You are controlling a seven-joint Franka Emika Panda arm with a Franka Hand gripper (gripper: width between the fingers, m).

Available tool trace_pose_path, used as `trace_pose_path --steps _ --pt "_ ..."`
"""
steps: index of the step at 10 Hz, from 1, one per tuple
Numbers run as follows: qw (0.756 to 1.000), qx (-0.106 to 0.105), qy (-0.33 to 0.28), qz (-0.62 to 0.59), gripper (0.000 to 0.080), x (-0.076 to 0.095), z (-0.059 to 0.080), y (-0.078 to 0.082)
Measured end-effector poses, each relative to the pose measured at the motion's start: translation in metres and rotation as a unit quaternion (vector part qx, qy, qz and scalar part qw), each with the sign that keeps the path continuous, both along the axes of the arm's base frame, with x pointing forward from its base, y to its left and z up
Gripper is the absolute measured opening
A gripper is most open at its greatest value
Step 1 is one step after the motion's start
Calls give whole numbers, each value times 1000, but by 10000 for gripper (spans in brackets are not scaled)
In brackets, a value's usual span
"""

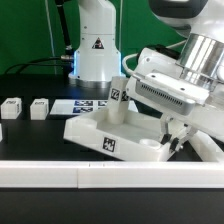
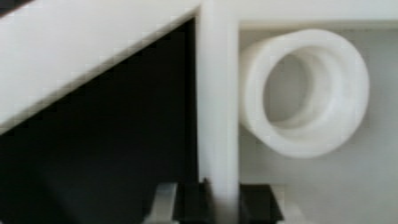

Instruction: Assemble square table

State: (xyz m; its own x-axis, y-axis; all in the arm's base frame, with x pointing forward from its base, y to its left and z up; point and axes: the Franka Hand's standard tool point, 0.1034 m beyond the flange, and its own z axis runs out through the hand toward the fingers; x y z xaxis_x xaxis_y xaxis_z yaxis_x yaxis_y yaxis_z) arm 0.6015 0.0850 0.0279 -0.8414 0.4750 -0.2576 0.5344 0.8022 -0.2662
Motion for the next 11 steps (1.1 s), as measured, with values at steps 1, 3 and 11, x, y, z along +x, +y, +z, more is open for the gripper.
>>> trace_pose_path --steps 1,3,11 --pt "1000 0 1 -4 67 0 -1 -4" --pt "1000 0 1 -4 67 0 -1 -4" --pt "995 -16 43 89 67 -5 0 21"
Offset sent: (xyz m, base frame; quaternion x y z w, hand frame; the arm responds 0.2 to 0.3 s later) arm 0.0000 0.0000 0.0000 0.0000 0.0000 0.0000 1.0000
